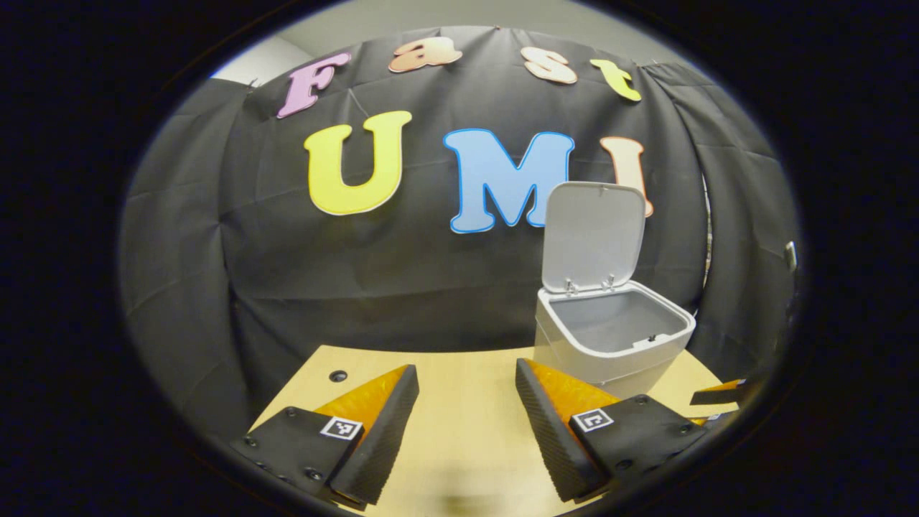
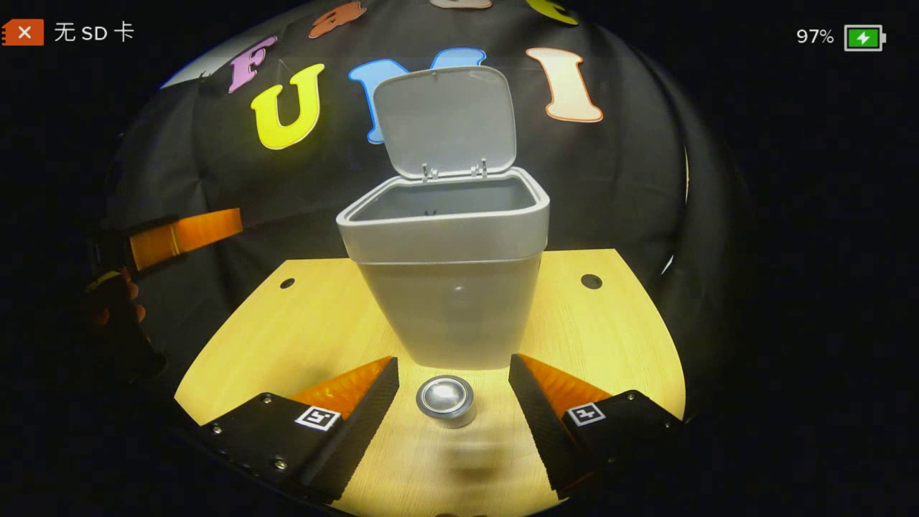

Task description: Press the lid of the desktop garbage bin to open it, pick up the crumpled paper on the desktop and throw it into the bin, then pick up the pop can on the desktop and drop it into the bin, and finally close the garbage bin lid.

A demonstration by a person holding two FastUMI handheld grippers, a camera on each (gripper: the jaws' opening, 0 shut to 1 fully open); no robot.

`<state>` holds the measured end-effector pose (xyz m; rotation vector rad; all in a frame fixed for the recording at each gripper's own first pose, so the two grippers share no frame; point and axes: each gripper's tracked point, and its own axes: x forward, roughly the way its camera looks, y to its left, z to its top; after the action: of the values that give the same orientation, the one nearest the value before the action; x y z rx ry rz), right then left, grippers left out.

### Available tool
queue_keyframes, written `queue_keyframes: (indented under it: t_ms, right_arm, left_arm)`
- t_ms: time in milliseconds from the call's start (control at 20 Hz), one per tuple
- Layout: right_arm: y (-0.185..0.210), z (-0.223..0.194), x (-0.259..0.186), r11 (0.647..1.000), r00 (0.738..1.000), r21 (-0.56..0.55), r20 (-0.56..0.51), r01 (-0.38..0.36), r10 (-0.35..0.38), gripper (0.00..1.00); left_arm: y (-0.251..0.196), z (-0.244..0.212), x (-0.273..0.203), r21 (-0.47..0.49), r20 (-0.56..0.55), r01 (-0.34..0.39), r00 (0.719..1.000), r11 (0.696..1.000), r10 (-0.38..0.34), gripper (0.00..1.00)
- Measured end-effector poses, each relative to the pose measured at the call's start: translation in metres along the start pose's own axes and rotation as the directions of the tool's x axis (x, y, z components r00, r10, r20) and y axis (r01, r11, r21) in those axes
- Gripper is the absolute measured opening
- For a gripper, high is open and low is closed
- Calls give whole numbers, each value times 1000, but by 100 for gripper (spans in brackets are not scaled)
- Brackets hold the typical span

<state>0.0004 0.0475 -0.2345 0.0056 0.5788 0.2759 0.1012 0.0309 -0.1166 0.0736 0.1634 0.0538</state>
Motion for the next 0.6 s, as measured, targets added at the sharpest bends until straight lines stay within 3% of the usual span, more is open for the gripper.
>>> queue_keyframes:
  t_ms: [600]
  right_arm:
    - [10,-48,54,998,987,-64,-161,-16,6,99]
  left_arm:
    - [61,-3,-35,-6,-12,-125,992,992,125,98]
